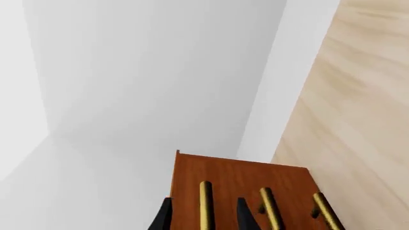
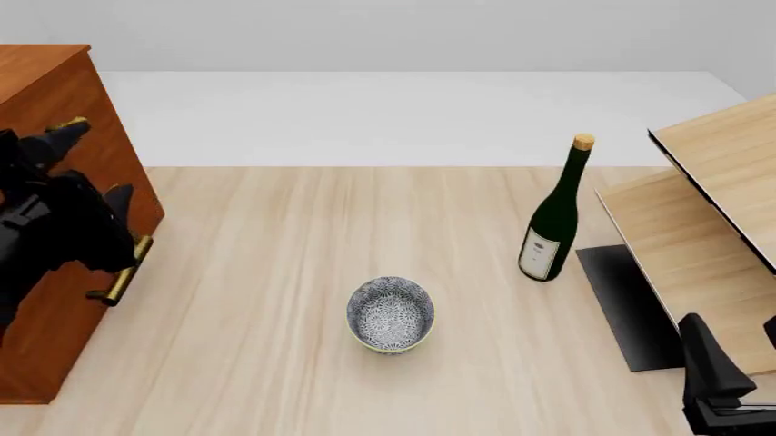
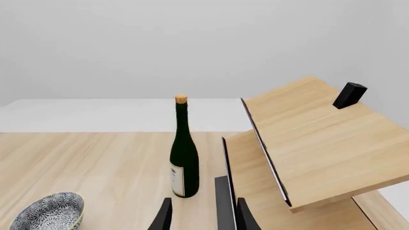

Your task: Close the bottom drawer of the cabinet and open the top drawer.

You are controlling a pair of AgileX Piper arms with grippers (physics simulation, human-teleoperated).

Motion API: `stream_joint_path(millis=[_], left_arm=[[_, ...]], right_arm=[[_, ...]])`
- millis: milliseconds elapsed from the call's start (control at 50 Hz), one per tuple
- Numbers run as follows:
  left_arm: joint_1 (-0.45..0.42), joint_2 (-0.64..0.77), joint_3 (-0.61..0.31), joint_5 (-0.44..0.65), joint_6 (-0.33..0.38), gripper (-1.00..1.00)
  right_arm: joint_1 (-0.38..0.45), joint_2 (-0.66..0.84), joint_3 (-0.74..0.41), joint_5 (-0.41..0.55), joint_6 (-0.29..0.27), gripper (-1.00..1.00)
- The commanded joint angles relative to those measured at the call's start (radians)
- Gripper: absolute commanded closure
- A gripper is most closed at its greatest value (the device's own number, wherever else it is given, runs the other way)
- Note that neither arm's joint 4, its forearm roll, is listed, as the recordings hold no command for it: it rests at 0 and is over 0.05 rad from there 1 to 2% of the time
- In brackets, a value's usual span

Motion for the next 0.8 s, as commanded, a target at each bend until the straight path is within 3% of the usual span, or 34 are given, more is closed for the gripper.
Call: stream_joint_path(millis=[20,460,800], left_arm=[[0.036,0.048,-0.006,-0.055,0.043,-1.0],[0.076,0.185,-0.011,-0.154,0.056,-1.0],[0.108,0.256,0.015,-0.252,0.114,-1.0]], right_arm=[[0.002,-0.001,0.0,0.001,0.0,-1.0],[0.0,-0.001,0.0,0.002,-0.004,-1.0],[0.001,-0.003,0.0,0.004,-0.003,-1.0]])
